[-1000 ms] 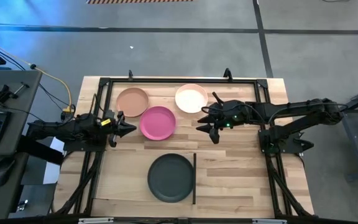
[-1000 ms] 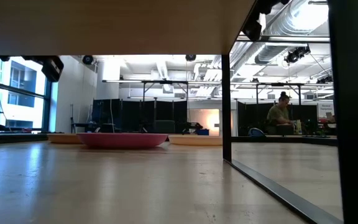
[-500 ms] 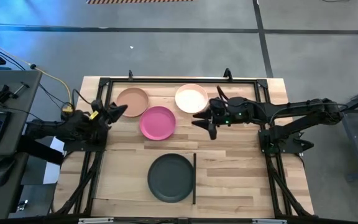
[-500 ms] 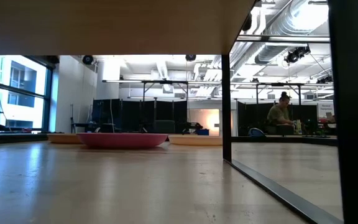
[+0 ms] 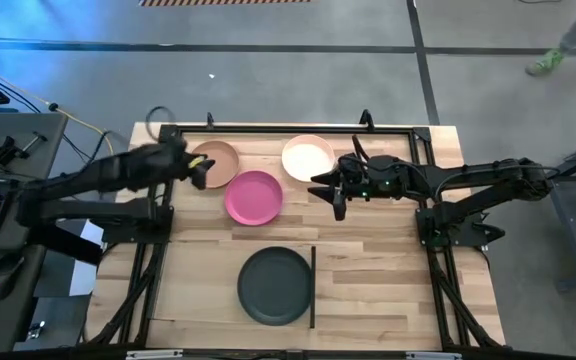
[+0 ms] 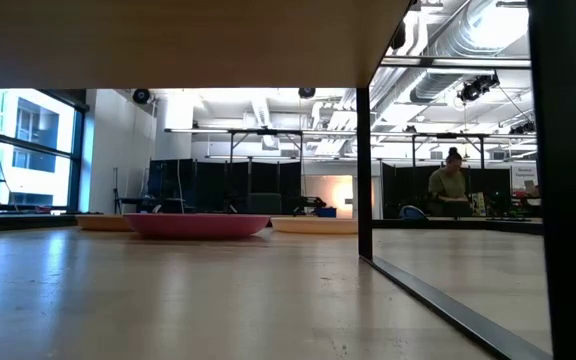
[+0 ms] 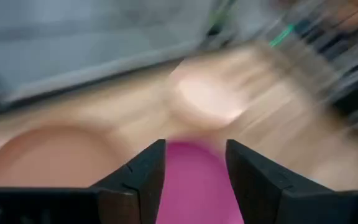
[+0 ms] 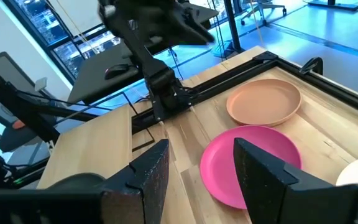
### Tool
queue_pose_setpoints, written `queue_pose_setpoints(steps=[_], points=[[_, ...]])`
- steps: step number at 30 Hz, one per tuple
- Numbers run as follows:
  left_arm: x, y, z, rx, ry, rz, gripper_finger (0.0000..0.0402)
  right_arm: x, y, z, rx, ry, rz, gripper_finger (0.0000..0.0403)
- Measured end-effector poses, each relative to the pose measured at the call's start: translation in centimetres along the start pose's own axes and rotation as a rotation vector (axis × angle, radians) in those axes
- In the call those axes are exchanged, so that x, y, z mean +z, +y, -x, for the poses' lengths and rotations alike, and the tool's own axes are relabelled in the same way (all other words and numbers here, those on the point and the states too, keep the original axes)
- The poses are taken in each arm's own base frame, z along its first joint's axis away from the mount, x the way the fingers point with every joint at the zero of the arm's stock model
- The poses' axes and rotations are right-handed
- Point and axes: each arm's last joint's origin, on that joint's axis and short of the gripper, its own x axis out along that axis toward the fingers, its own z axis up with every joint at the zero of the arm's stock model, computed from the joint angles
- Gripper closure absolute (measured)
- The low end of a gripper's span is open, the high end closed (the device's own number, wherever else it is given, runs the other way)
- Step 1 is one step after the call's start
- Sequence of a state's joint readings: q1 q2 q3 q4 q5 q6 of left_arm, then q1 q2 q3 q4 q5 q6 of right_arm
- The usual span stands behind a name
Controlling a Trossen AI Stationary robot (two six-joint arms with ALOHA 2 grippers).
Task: Place and stack plates onto a shelf
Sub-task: Put the orange plate on the shelf
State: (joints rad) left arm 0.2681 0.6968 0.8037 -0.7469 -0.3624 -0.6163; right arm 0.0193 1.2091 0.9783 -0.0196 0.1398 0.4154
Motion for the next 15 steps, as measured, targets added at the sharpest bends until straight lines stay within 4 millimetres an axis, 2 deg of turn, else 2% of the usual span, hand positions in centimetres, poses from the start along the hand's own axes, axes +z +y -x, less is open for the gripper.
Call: queue_pose_setpoints(steps=[3,7,11,15], points=[[0.2,0.8,-2.5,0.078,0.267,-0.006,0.0239,0.0,0.0,0.0,0.000,0.000,0.013,0.0242],[-0.8,2.0,-6.9,0.084,0.575,-0.029,0.0238,-0.1,0.0,0.0,-0.004,0.009,0.018,0.0242],[-1.6,3.5,-10.4,0.177,0.746,-0.089,0.0238,-0.2,-0.1,0.0,-0.011,0.025,0.017,0.0242],[-2.2,4.1,-12.3,0.150,0.847,-0.250,0.0238,-0.4,-0.2,0.0,-0.020,0.046,0.021,0.0242]])
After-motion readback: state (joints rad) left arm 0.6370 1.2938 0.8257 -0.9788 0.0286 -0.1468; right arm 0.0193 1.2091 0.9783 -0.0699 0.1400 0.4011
